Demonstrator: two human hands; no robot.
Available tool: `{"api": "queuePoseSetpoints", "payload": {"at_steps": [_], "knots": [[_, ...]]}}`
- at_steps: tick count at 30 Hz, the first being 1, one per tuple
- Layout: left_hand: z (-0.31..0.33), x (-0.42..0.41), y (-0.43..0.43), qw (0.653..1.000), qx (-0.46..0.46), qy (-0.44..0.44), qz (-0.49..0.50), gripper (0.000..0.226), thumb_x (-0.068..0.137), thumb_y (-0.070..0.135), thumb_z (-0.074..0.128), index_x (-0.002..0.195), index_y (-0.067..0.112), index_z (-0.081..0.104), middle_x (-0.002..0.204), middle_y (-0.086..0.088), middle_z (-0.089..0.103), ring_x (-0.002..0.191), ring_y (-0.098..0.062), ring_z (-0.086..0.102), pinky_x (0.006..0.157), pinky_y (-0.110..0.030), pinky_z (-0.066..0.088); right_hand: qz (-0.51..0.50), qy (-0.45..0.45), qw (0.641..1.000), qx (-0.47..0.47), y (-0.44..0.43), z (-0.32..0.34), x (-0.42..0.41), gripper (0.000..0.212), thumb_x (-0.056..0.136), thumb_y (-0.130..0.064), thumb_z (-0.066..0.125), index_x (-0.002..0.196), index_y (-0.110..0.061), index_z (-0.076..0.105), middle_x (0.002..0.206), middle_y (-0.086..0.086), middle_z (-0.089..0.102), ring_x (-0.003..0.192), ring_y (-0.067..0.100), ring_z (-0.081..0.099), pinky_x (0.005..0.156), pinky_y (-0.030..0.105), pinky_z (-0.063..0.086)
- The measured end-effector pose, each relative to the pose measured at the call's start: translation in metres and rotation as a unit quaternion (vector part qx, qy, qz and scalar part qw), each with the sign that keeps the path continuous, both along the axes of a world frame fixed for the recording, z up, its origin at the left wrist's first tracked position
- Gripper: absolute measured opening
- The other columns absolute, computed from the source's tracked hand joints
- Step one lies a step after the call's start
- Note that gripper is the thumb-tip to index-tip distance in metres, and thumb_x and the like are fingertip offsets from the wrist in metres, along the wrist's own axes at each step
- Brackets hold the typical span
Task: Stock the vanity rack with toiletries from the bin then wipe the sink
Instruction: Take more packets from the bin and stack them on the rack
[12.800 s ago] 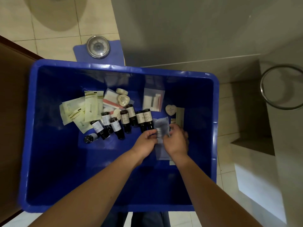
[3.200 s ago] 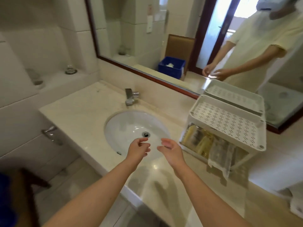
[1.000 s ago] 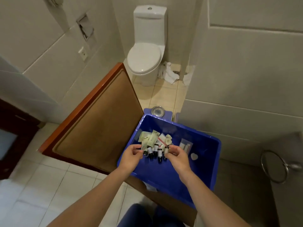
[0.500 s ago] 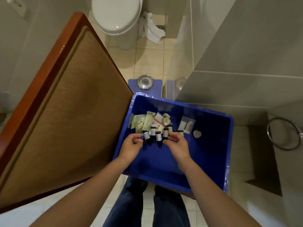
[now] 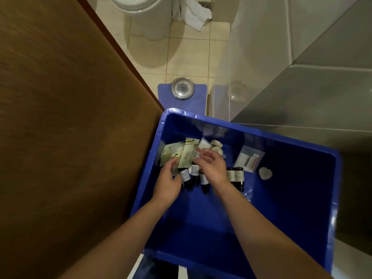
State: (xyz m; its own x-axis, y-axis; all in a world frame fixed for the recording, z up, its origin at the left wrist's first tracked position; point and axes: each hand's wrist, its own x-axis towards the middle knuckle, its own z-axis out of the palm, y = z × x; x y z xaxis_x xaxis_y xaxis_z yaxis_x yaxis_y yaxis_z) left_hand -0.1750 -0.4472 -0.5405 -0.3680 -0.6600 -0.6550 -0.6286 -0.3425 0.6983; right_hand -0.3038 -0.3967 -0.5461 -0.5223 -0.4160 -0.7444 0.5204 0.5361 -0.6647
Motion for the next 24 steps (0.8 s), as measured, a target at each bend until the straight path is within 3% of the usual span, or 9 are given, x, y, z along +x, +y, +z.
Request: {"api": "queuePoseSetpoints", "payload": {"at_steps": [6, 10, 13, 15, 18, 21, 24], "knots": [[-0.023, -0.012, -0.004, 1.0, -0.002, 0.003, 0.013, 0.062, 0.089, -0.011, 0.042, 0.142, 0.022, 0.039, 0.138, -0.001, 0.05, 0.125, -0.012, 0.048, 0.104, -0.036, 0.044, 0.008, -0.019, 1.0, 0.019, -0.019, -0.03, -0.004, 0.037, 0.082, -0.006, 0.071, 0.112, -0.018, 0.052, 0.118, 0.007, 0.065, 0.106, 0.022, 0.064, 0.081, 0.029, 0.052], [-0.028, -0.015, -0.006, 0.999, 0.027, 0.02, 0.011, 0.063, 0.09, -0.015, 0.038, 0.144, 0.018, 0.035, 0.126, 0.0, 0.058, 0.115, -0.008, 0.053, 0.09, -0.02, 0.046, 0.036, -0.027, 0.998, 0.034, -0.027, -0.039, -0.004, 0.042, 0.08, -0.008, 0.073, 0.118, -0.005, 0.056, 0.111, 0.011, 0.069, 0.1, 0.025, 0.067, 0.087, 0.038, 0.054], [-0.03, -0.014, -0.007, 0.999, 0.038, 0.027, 0.0, 0.065, 0.09, -0.016, 0.036, 0.145, 0.019, 0.031, 0.123, 0.002, 0.061, 0.117, -0.006, 0.052, 0.084, -0.012, 0.045, 0.047, 0.007, 0.998, 0.03, -0.028, -0.04, -0.003, 0.02, 0.082, 0.002, 0.064, 0.101, -0.005, 0.063, 0.095, 0.012, 0.072, 0.083, 0.023, 0.068, 0.074, 0.033, 0.055], [-0.032, -0.014, -0.006, 0.999, 0.038, 0.027, 0.009, 0.064, 0.091, -0.014, 0.037, 0.145, 0.02, 0.032, 0.124, 0.002, 0.06, 0.119, -0.007, 0.052, 0.088, -0.014, 0.043, 0.054, 0.061, 0.995, 0.057, -0.024, -0.041, -0.005, 0.014, 0.085, 0.001, 0.058, 0.087, -0.012, 0.062, 0.08, 0.006, 0.069, 0.072, 0.02, 0.063, 0.065, 0.029, 0.052], [-0.028, -0.015, -0.005, 0.999, 0.026, 0.033, 0.024, 0.056, 0.093, -0.003, 0.049, 0.143, 0.019, 0.036, 0.129, 0.007, 0.053, 0.124, -0.008, 0.048, 0.093, -0.016, 0.038, 0.021, 0.103, 0.992, 0.076, -0.018, -0.037, -0.009, 0.014, 0.088, -0.001, 0.052, 0.092, -0.011, 0.061, 0.08, 0.001, 0.065, 0.073, 0.018, 0.062, 0.068, 0.029, 0.051], [-0.02, -0.019, -0.006, 0.997, 0.041, 0.049, 0.041, 0.053, 0.094, 0.01, 0.058, 0.142, 0.018, 0.038, 0.127, 0.008, 0.052, 0.121, -0.006, 0.049, 0.098, -0.021, 0.041, 0.005, 0.07, 0.996, 0.059, -0.014, -0.028, -0.011, 0.014, 0.083, 0.003, 0.049, 0.081, -0.008, 0.057, 0.07, 0.003, 0.055, 0.064, 0.016, 0.05, 0.059, 0.028, 0.042], [-0.011, -0.024, -0.008, 0.996, 0.038, 0.056, 0.054, 0.041, 0.092, 0.012, 0.061, 0.132, 0.016, 0.049, 0.116, 0.005, 0.061, 0.107, -0.006, 0.059, 0.085, -0.013, 0.048, 0.024, 0.011, 0.999, 0.039, -0.012, -0.017, -0.01, 0.021, 0.079, 0.005, 0.05, 0.065, -0.012, 0.052, 0.062, 0.003, 0.051, 0.06, 0.016, 0.046, 0.057, 0.027, 0.039]]}}
